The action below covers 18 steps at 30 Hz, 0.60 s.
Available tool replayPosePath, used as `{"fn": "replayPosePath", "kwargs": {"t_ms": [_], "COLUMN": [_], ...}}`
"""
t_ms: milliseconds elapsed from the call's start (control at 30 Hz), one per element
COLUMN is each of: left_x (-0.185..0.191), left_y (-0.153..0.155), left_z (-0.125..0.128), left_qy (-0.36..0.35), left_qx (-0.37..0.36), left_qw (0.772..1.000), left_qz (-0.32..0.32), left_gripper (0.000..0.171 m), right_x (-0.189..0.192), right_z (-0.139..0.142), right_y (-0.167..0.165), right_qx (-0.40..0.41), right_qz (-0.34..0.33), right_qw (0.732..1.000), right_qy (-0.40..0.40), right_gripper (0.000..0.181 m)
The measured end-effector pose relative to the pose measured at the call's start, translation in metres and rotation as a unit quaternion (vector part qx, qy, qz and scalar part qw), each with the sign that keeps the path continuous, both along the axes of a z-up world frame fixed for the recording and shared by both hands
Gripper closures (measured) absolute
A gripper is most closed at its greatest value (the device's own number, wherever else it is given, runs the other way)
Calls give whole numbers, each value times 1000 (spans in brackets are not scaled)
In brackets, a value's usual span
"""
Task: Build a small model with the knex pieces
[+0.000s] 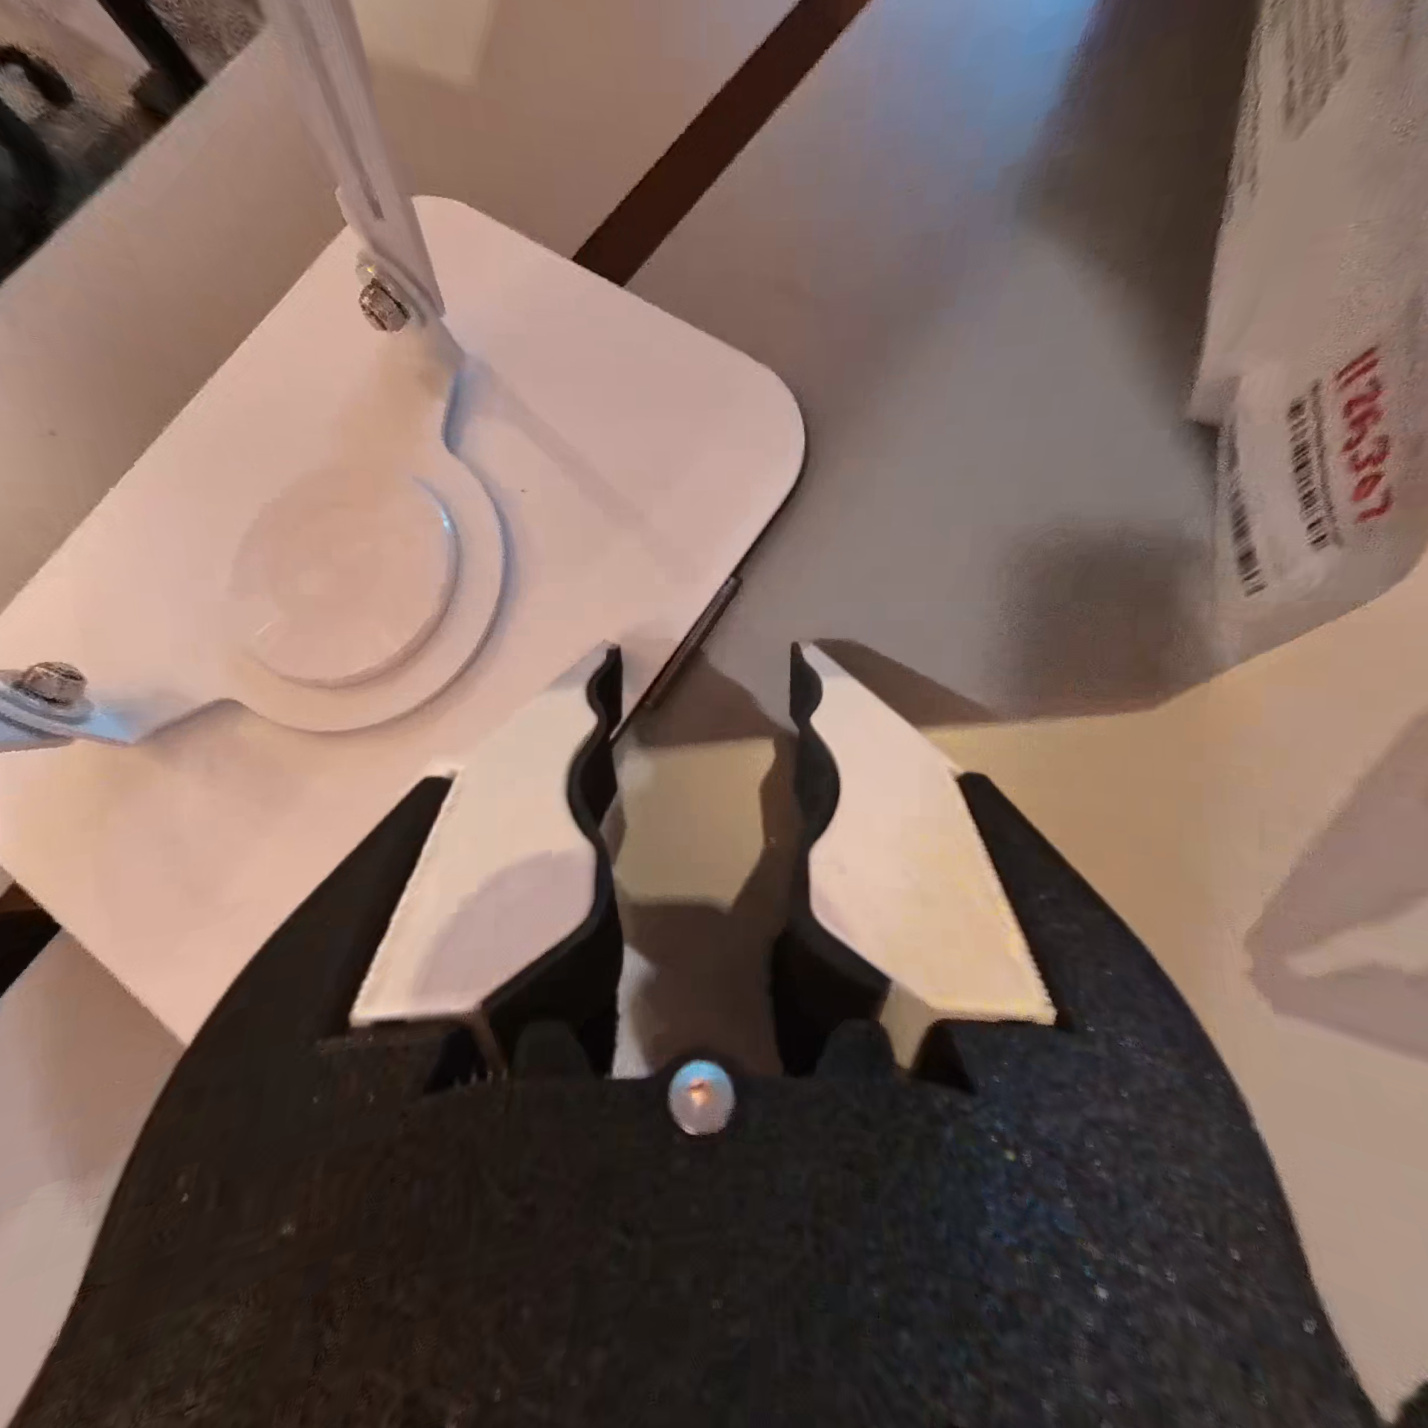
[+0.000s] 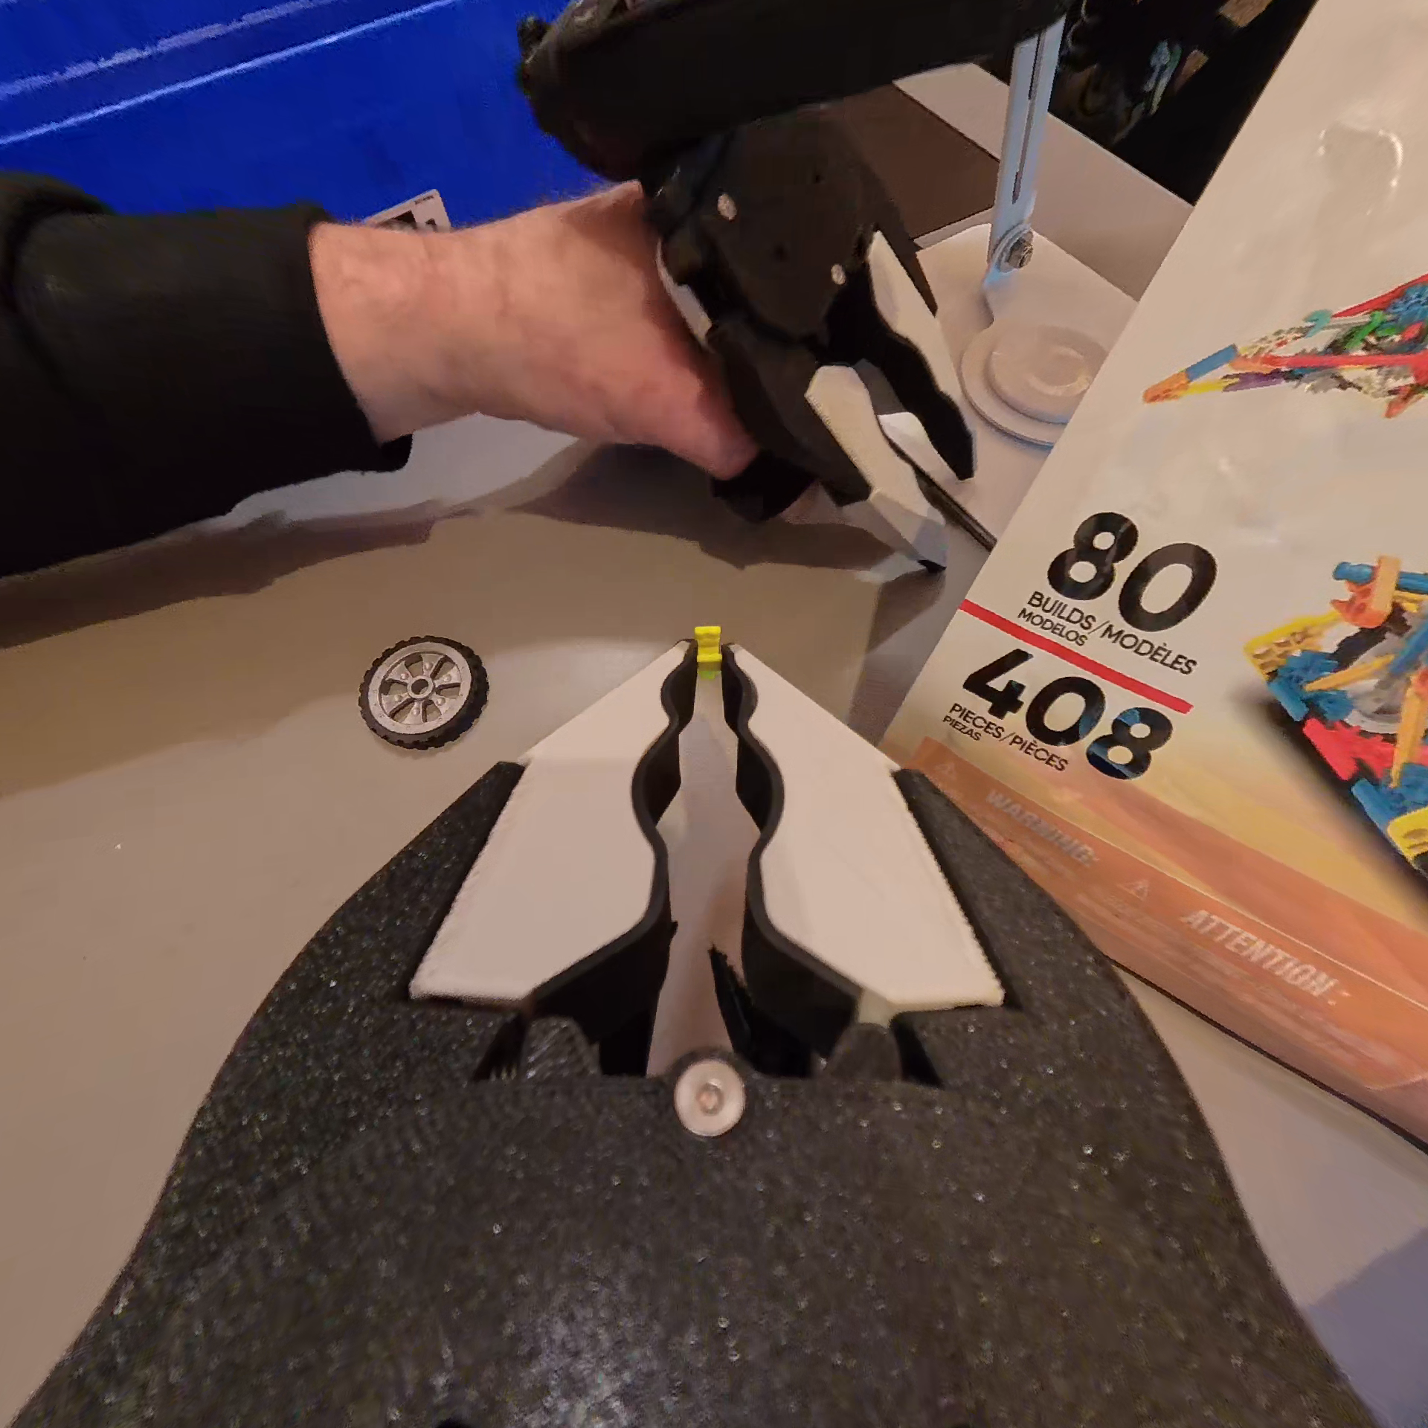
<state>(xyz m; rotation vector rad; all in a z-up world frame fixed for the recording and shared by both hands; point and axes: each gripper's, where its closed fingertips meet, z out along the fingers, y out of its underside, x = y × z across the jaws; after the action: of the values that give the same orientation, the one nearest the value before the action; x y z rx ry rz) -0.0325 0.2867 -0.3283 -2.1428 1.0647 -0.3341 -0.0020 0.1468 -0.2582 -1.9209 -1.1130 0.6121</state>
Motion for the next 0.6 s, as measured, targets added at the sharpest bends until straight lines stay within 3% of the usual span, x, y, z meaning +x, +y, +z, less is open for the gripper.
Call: {"fn": "replayPosePath", "kwargs": {"t_ms": [267,300,467,600], "left_x": [-4,-1,-1,20], "left_y": [-11,-20,-35,-47], "left_z": [-1,-2,-2,8], "left_qy": [1,-1,0,-46], "left_qx": [8,-8,-18,-28], "left_qw": [1000,1000,999,996], "left_qz": [1,-16,-32,-68], "left_gripper": [133,155,156,140], "right_x": [3,4,11,17], "right_z": [6,7,13,18], "right_y": [1,1,2,3], "right_qx": [-2,-2,2,4], "right_qz": [2,1,-6,-11], "right_qw": [1000,1000,999,999], "right_qy": [22,25,34,42], "right_gripper": [175,175,175,175]}}
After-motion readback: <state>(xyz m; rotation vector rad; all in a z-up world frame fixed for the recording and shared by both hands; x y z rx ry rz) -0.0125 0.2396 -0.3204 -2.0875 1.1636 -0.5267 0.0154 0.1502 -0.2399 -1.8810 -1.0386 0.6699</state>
